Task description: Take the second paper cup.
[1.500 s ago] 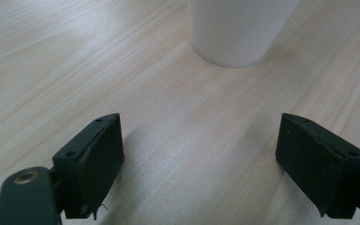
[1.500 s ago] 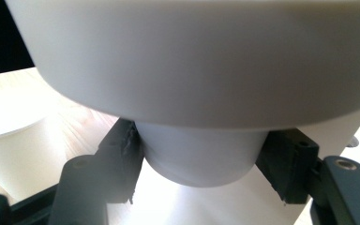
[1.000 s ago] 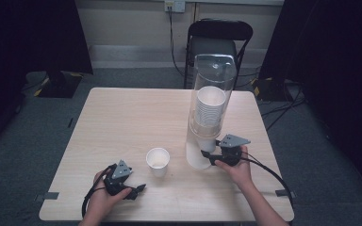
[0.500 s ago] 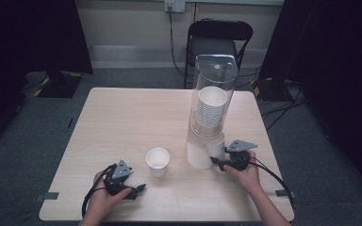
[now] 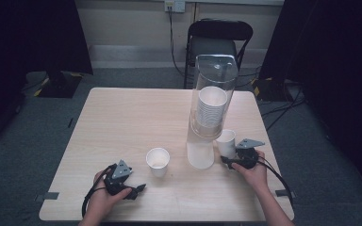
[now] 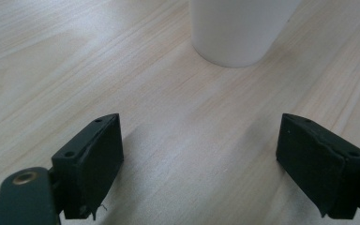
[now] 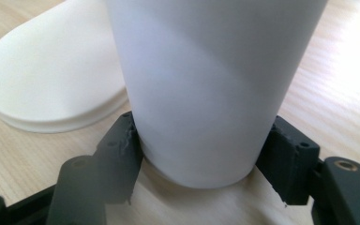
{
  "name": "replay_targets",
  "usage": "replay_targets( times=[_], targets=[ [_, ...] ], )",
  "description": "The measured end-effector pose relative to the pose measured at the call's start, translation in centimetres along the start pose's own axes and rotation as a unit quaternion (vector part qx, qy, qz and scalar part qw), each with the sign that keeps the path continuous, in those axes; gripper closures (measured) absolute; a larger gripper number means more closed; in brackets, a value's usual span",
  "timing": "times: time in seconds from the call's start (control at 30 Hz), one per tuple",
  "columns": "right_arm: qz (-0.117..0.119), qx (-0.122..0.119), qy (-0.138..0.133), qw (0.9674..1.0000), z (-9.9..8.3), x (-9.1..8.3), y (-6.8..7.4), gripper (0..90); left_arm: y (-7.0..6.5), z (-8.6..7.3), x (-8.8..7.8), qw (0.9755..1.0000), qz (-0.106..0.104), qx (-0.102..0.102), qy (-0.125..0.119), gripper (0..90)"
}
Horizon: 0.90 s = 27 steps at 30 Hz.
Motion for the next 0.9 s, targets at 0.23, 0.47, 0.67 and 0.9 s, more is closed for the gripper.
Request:
replay_targets(
  times=[0.23, 0.47, 0.67, 0.9],
  targets=[
    [-0.003, 0.003, 0.0, 1.0, -0.5, -0.6, -0.5, 35.3, 0.0, 0.0, 0.0, 1.0, 0.0, 0.0, 0.0, 14.6],
    [-0.004, 0.003, 0.001, 1.0, -0.6, -0.7, -0.6, 32.5, 0.0, 0.0, 0.0, 1.0, 0.0, 0.0, 0.0, 14.6],
    [-0.008, 0.006, 0.007, 0.9999, -0.8, -0.8, -0.6, 24.1, 0.0, 0.0, 0.0, 1.0, 0.0, 0.0, 0.0, 14.6],
    [-0.005, 0.003, 0.01, 0.9999, -1.6, -1.6, -0.4, 18.5, 0.0, 0.0, 0.0, 1.0, 0.0, 0.0, 0.0, 14.6]
  ],
)
Point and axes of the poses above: each handheld gripper's, and its own axes: x roughly forward along the jaws, z roughly out of its top, y roughly to its left, the point moved 7 cm from there along x, roughly forward along the jaws, and after that the axes turned 4 degrees about x, right-handed, at the moved point
